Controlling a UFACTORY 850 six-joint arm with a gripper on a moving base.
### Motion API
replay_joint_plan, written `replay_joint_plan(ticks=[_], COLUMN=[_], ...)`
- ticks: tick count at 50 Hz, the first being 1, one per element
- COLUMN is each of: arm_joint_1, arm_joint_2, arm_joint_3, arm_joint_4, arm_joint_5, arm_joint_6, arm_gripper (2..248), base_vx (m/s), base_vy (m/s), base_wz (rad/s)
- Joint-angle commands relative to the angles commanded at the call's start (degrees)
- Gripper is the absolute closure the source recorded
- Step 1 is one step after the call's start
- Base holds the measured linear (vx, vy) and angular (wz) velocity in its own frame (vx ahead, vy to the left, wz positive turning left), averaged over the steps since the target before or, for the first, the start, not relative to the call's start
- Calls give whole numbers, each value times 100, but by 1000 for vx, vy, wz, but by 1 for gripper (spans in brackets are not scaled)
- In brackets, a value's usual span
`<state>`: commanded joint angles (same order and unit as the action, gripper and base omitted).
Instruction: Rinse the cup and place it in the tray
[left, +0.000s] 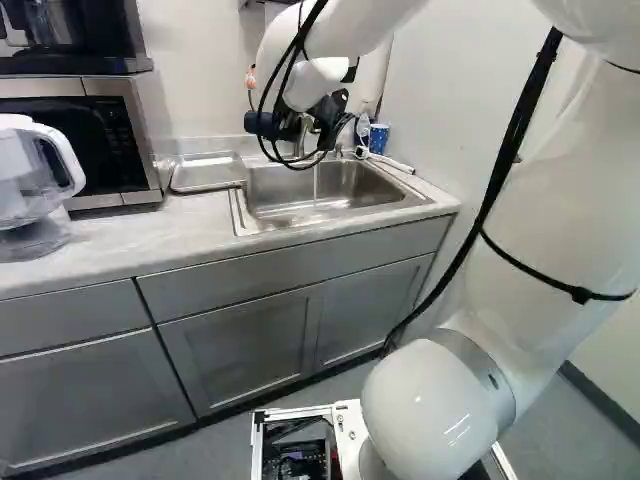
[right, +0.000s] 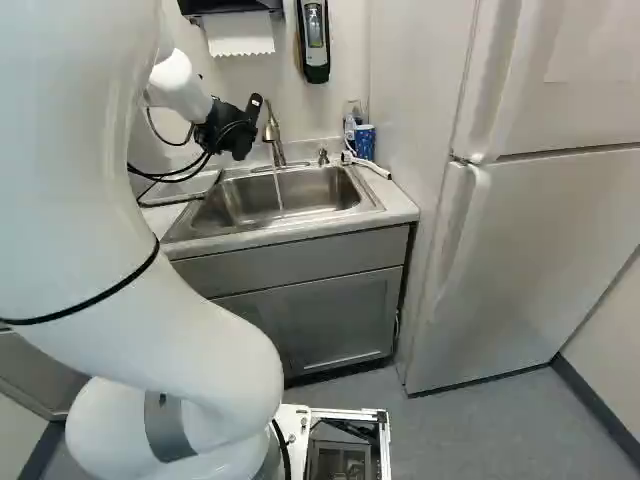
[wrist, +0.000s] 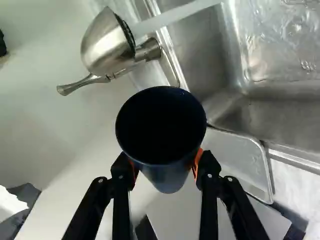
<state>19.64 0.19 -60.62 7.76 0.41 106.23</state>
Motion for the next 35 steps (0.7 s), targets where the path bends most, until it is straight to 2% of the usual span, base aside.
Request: replay_joint_plan(ticks=[35], arm_joint_1=[0], arm_joint_2=[0], arm_joint_3=[0], arm_joint_4=[0], arm_joint_5=[0], arm_joint_6=[-2108], arm_gripper=[127], base_vx=[0], base_vy=[0], base_wz=[0])
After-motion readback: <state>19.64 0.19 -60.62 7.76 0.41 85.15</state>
